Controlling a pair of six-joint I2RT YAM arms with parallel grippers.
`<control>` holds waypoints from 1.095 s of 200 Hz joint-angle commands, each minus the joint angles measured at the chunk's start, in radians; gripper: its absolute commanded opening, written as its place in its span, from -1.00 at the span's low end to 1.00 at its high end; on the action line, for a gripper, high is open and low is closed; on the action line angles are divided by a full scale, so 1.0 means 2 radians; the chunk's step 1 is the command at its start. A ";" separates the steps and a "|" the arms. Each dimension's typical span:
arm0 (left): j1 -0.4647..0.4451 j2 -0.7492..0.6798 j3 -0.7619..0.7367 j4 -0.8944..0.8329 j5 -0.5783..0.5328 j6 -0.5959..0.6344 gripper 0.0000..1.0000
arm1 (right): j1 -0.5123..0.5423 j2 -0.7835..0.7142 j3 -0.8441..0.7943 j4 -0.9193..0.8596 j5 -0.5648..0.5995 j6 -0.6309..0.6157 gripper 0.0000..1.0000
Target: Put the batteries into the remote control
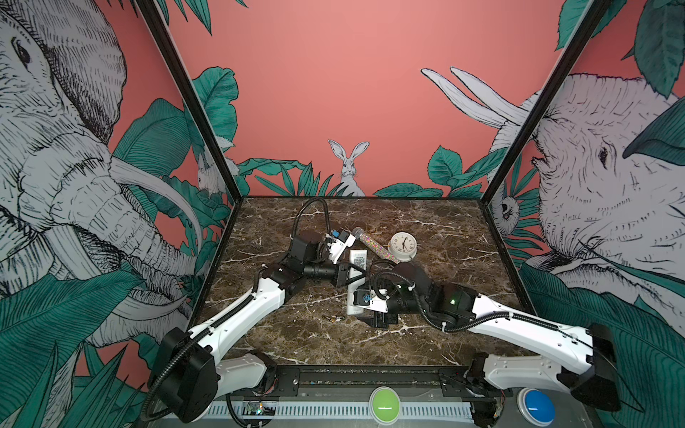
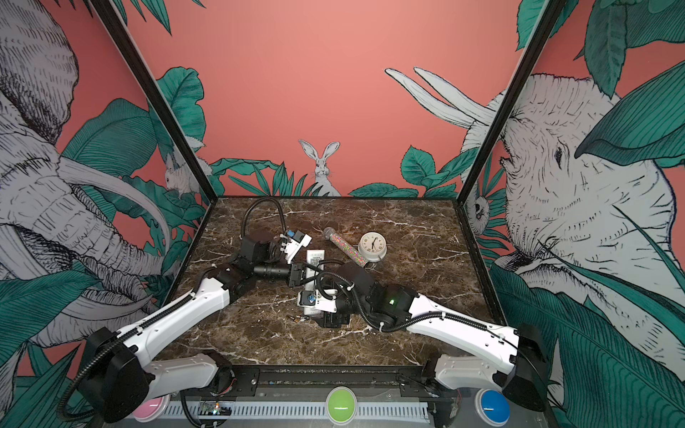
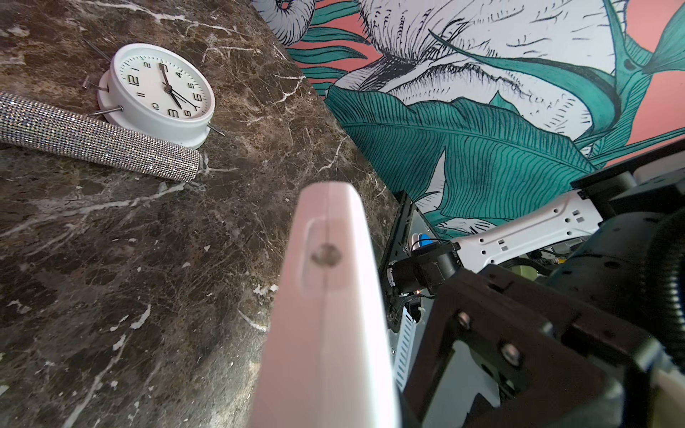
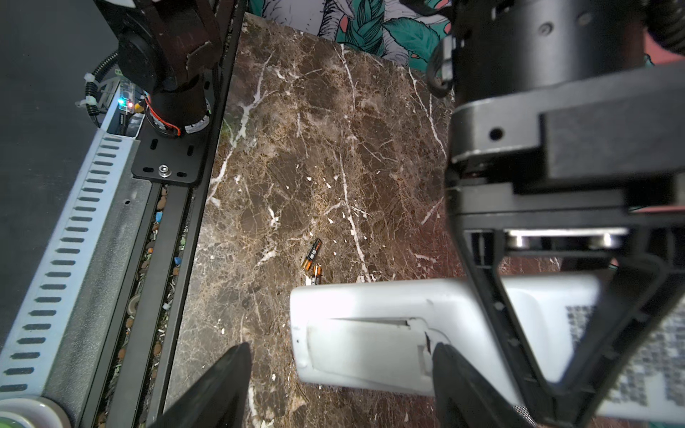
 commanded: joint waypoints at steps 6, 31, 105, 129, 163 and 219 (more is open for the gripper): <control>0.002 -0.006 0.007 0.022 0.001 -0.004 -1.00 | 0.004 -0.019 -0.005 0.028 0.017 0.006 0.63; 0.002 -0.006 0.005 0.025 -0.003 -0.008 -1.00 | 0.004 -0.024 -0.008 0.035 0.028 0.012 0.66; 0.002 -0.024 -0.004 0.013 -0.186 -0.089 -1.00 | -0.004 -0.059 -0.011 0.032 0.157 0.231 0.63; 0.002 -0.028 -0.017 0.022 -0.235 -0.116 -1.00 | -0.027 -0.060 -0.010 0.026 0.148 0.337 0.64; -0.008 -0.026 -0.033 0.047 -0.282 -0.149 -1.00 | -0.080 -0.045 -0.036 0.075 0.068 0.433 0.69; -0.028 -0.010 -0.027 0.046 -0.323 -0.161 -1.00 | -0.106 0.025 -0.030 0.133 -0.019 0.464 0.76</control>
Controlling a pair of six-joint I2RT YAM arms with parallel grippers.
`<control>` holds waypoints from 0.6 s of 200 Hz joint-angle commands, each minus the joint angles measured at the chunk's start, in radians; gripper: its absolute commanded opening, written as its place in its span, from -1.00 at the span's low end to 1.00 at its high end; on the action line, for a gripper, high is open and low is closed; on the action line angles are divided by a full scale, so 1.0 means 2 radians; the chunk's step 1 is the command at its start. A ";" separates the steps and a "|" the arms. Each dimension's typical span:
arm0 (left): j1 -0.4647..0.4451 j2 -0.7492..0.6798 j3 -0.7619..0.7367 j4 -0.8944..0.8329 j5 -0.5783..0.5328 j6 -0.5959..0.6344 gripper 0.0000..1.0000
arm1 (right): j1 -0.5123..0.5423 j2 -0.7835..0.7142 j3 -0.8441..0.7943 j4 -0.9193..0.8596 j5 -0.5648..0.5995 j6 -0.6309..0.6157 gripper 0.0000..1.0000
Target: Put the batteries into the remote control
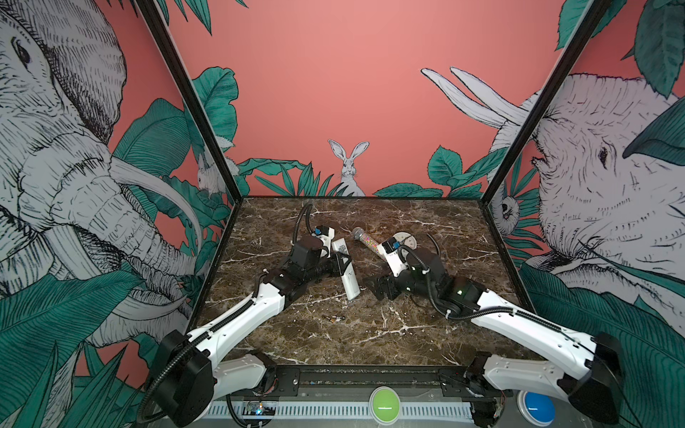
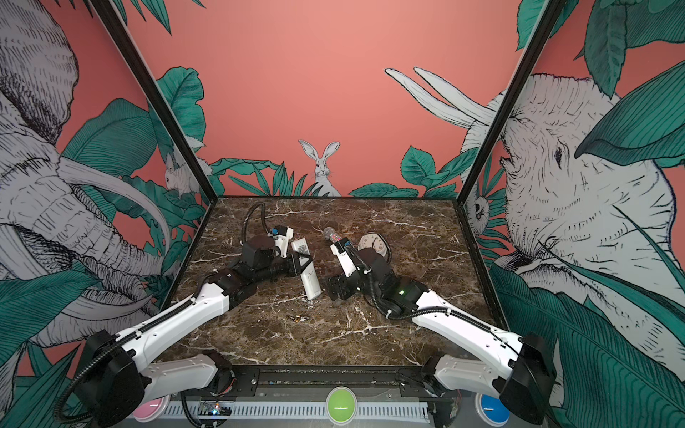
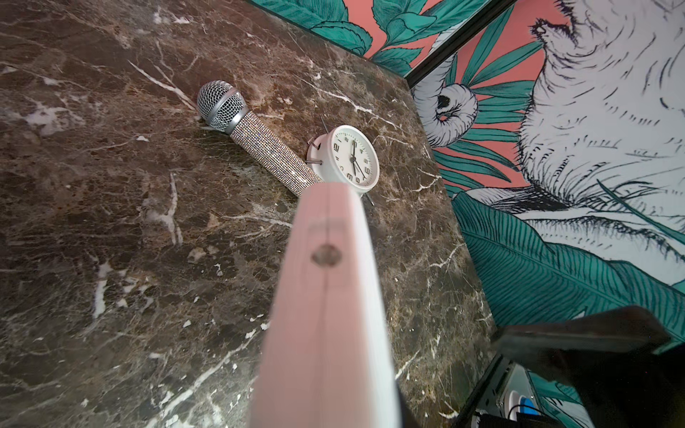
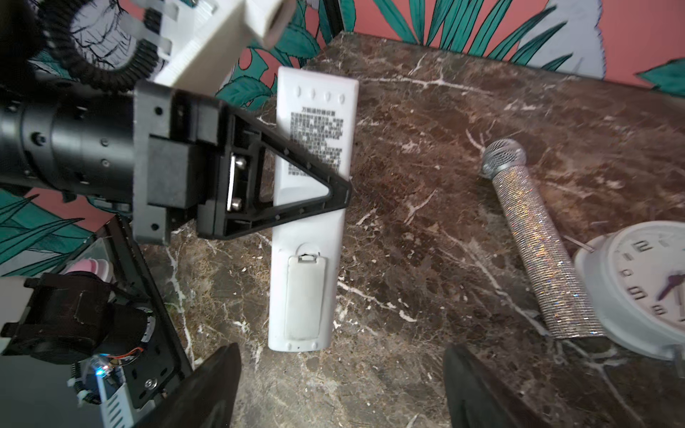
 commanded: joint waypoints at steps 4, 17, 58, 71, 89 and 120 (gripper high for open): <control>-0.006 0.002 0.002 0.018 -0.029 -0.014 -1.00 | -0.009 0.029 -0.003 0.057 -0.061 0.037 0.76; -0.007 0.003 0.003 0.016 -0.032 -0.012 -1.00 | -0.011 0.041 -0.006 0.070 -0.073 0.041 0.76; -0.012 0.010 0.013 -0.006 -0.040 0.002 -1.00 | -0.016 0.070 -0.003 0.087 -0.092 0.038 0.77; -0.012 0.011 0.013 -0.008 -0.041 0.004 -1.00 | -0.017 0.080 -0.002 0.090 -0.099 0.039 0.77; -0.012 0.013 0.013 -0.007 -0.041 0.005 -1.00 | -0.019 0.091 -0.002 0.094 -0.104 0.040 0.76; -0.014 0.016 0.015 -0.007 -0.037 0.007 -1.00 | -0.023 0.104 0.001 0.104 -0.111 0.039 0.75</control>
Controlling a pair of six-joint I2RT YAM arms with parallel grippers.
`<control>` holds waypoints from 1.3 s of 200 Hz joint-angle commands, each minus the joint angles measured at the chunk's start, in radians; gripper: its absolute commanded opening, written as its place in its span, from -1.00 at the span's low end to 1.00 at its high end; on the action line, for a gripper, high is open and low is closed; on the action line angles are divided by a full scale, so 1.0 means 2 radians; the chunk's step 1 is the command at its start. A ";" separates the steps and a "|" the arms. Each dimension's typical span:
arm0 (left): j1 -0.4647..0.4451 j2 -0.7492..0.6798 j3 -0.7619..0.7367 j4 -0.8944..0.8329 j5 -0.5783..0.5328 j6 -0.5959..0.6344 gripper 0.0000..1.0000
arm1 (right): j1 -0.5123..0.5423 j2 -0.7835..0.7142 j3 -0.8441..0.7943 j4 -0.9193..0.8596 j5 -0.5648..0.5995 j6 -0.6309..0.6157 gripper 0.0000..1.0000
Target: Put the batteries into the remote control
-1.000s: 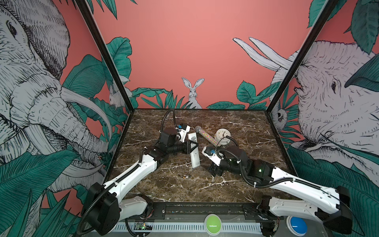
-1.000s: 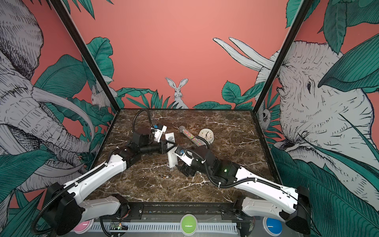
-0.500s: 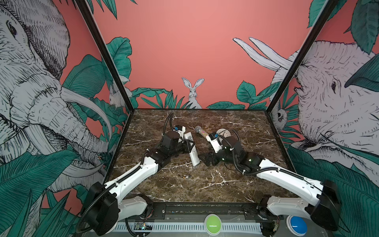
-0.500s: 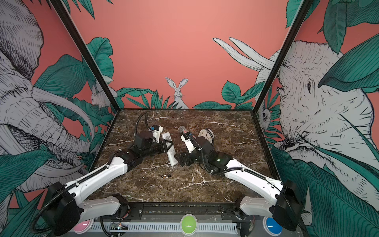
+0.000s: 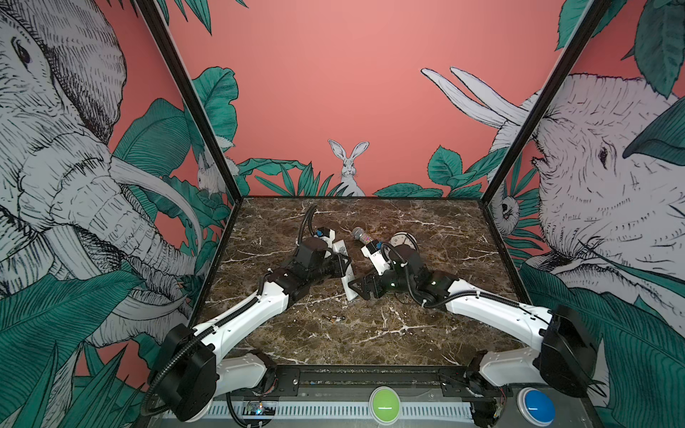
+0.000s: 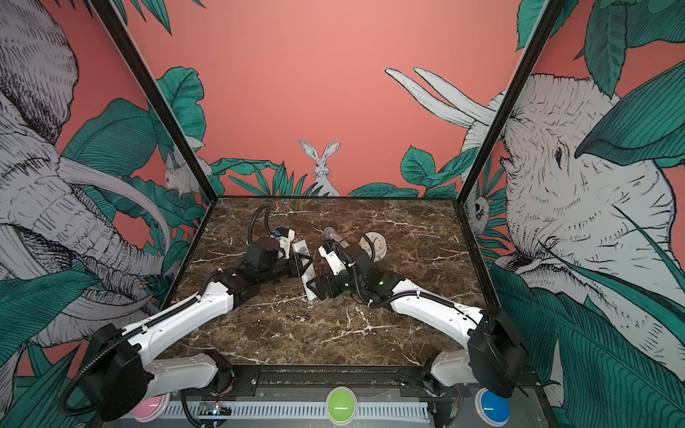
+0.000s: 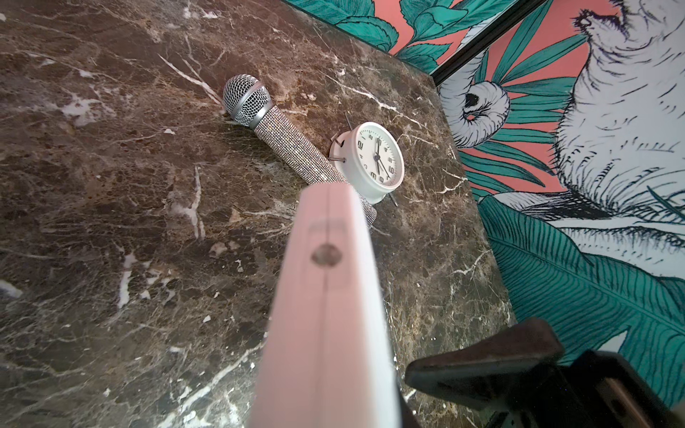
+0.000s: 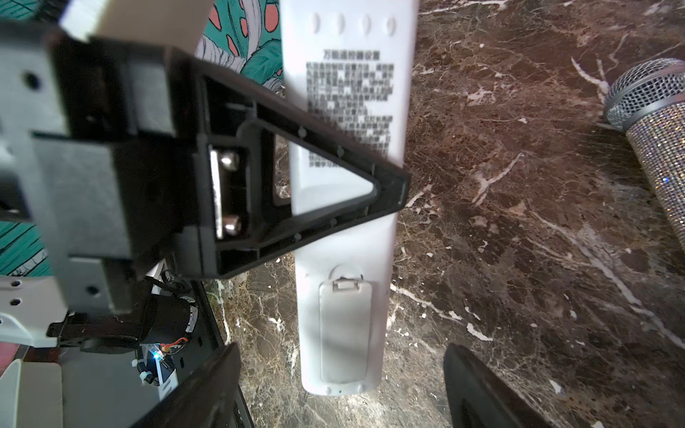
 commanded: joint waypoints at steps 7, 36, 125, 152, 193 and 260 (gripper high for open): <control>-0.004 0.001 0.016 0.001 -0.003 0.006 -1.00 | -0.006 0.009 0.002 0.033 -0.015 0.004 0.75; -0.004 0.006 0.020 0.001 0.001 0.009 -1.00 | -0.008 0.024 0.006 0.041 -0.021 0.006 0.73; -0.007 0.010 0.021 0.004 0.007 0.014 -1.00 | -0.015 0.048 0.010 0.063 -0.034 0.013 0.52; -0.007 0.012 0.020 0.009 0.011 0.012 -1.00 | -0.015 0.052 0.010 0.071 -0.037 0.017 0.40; -0.008 0.011 0.018 0.013 0.015 0.012 -1.00 | -0.016 0.056 0.007 0.077 -0.038 0.019 0.29; -0.009 0.010 0.016 0.019 0.018 0.012 -1.00 | -0.016 0.064 0.005 0.085 -0.046 0.024 0.04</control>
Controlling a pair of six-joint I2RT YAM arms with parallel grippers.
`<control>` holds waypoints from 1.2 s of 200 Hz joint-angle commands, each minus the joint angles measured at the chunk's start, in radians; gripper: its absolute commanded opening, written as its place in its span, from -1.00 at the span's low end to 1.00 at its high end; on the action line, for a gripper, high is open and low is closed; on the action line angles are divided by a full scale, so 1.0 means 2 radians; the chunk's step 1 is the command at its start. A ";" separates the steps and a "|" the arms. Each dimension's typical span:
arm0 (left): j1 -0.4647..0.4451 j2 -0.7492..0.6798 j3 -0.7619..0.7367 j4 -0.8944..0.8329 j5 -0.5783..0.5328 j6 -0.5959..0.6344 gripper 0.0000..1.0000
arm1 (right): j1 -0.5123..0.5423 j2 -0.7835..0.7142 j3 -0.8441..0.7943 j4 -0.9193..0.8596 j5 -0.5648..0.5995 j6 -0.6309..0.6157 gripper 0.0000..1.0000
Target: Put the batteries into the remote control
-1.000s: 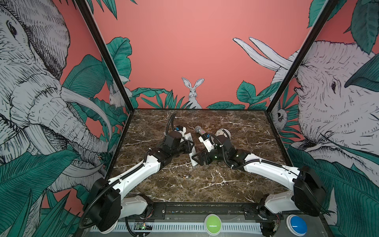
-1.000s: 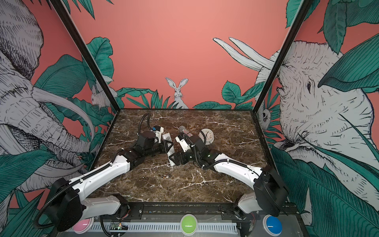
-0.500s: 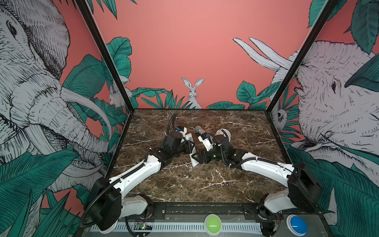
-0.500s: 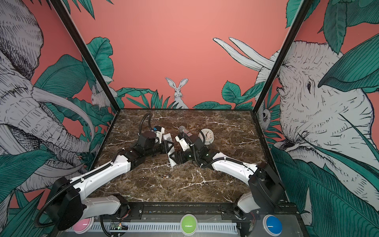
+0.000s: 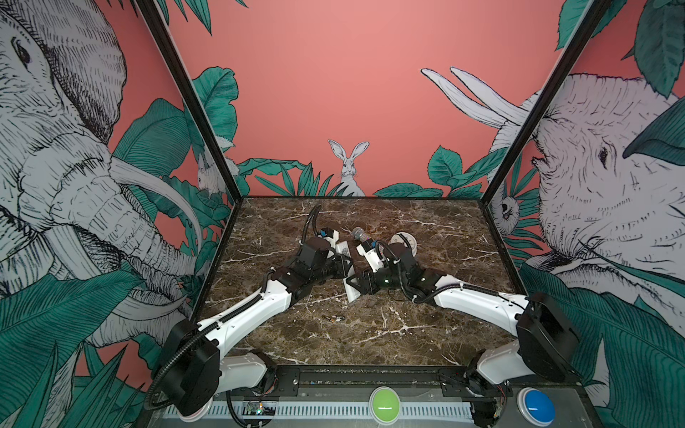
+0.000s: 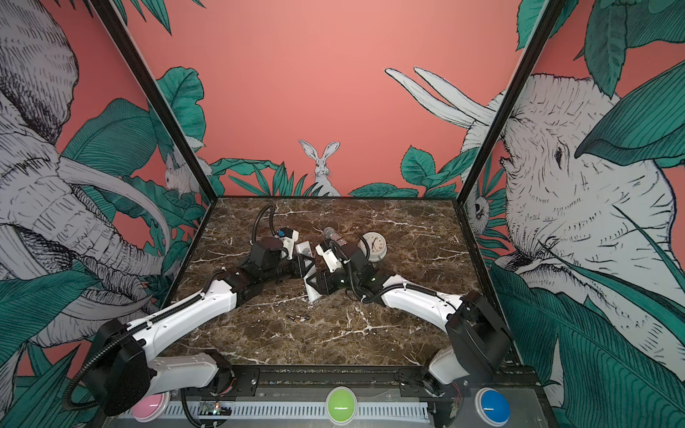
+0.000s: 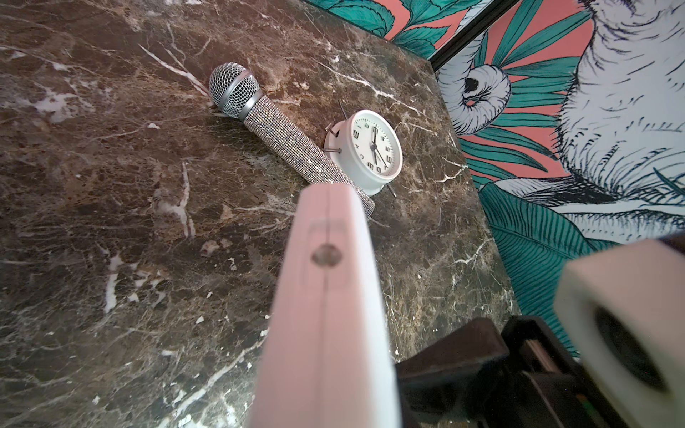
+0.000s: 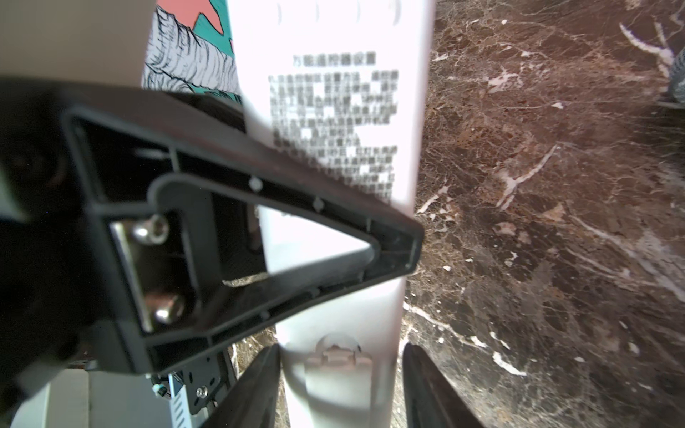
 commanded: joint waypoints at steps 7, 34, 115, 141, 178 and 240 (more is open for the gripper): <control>-0.002 -0.004 0.011 0.018 0.007 0.000 -1.00 | -0.003 0.008 0.006 0.023 -0.006 0.003 0.02; -0.003 -0.005 0.011 0.019 0.007 0.000 -1.00 | -0.003 0.010 0.003 0.025 -0.008 0.004 -0.08; -0.003 -0.007 0.009 0.019 0.005 0.001 -1.00 | -0.003 0.009 0.000 0.033 -0.014 0.006 -0.31; -0.003 -0.006 0.008 0.019 0.004 0.001 -1.00 | -0.003 0.008 -0.001 0.033 -0.014 0.006 -0.36; -0.003 -0.008 0.008 0.019 0.003 0.001 -1.00 | -0.003 0.006 -0.002 0.036 -0.016 0.006 -0.41; -0.003 -0.002 0.004 0.023 0.000 0.001 -1.00 | -0.003 -0.001 -0.006 0.039 -0.020 0.005 -0.46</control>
